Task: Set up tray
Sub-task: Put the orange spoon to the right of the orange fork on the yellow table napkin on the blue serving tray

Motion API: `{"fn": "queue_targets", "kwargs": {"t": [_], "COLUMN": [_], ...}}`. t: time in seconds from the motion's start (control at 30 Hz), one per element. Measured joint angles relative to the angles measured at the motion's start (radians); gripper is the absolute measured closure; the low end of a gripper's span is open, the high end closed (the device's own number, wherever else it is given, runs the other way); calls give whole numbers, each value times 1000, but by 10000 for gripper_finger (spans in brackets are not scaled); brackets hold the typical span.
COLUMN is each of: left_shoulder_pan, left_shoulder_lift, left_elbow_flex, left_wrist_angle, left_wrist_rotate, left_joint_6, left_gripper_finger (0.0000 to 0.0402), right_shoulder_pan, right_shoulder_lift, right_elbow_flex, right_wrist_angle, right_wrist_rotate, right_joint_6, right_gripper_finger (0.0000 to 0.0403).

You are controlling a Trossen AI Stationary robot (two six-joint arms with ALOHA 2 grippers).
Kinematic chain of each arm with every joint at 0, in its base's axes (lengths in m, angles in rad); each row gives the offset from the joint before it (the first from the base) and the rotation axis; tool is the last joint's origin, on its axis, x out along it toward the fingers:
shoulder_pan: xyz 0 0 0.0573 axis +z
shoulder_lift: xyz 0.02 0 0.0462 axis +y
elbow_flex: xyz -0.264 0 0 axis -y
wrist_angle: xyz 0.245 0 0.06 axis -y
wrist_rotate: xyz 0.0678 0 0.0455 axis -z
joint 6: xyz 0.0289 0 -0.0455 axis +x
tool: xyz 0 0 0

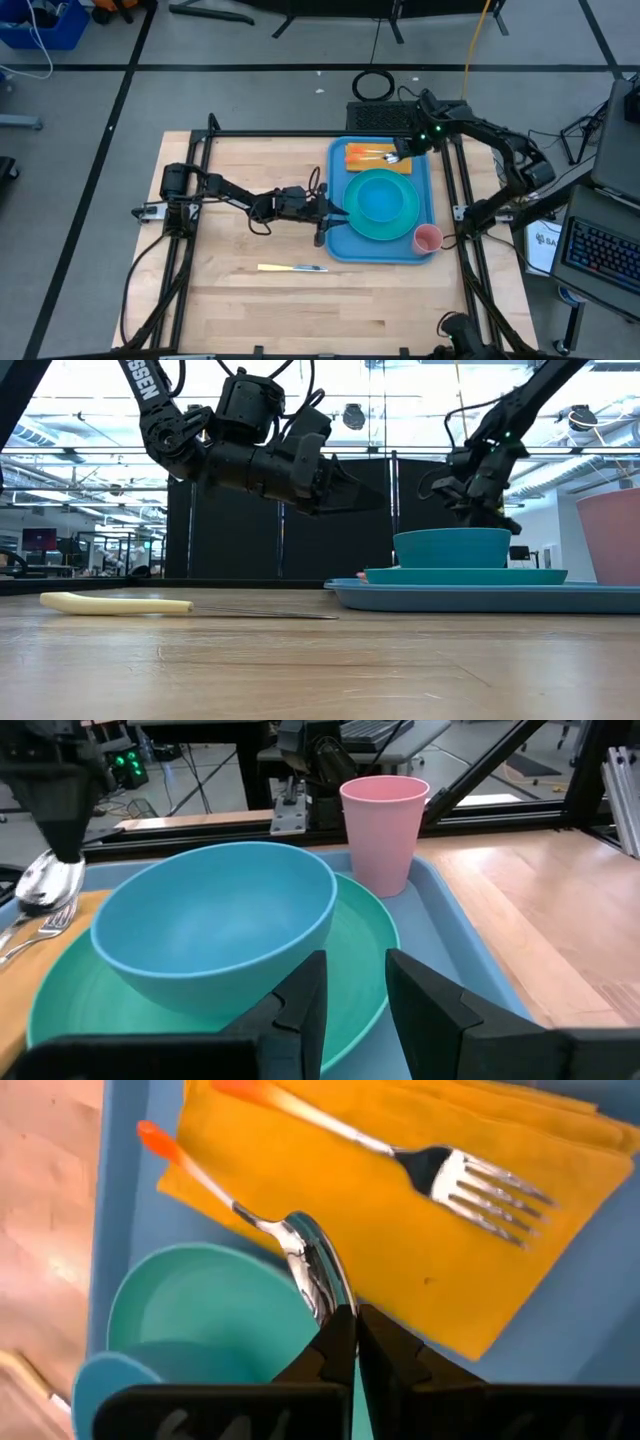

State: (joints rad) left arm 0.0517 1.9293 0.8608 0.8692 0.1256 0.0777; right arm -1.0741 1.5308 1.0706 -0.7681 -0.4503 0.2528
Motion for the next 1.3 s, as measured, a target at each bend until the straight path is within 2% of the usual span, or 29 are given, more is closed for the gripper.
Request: {"fn": "queue_targets", "kwargs": {"t": [0.47,0.77,1.3], "left_shoulder_pan": [0,0,-3], "left_shoulder_lift": [0,0,0], "left_elbow_flex": [0,0,0], "left_wrist_angle": [-4,-4,0], "left_wrist_rotate": [3,3,4], "left_joint_6": [4,6,3], "left_gripper_finger": [293,293,293], "right_shoulder_pan": [-106,-112,-157], "right_shoulder_lift": [39,39,39], "right_elbow_flex": [0,0,-104], "right_wrist_angle": [-11,-33,53], "right_wrist_rotate": [-13,-26,-28], "right_joint_6": [-11,-11,31], "right_gripper_finger": [403,403,402]}}
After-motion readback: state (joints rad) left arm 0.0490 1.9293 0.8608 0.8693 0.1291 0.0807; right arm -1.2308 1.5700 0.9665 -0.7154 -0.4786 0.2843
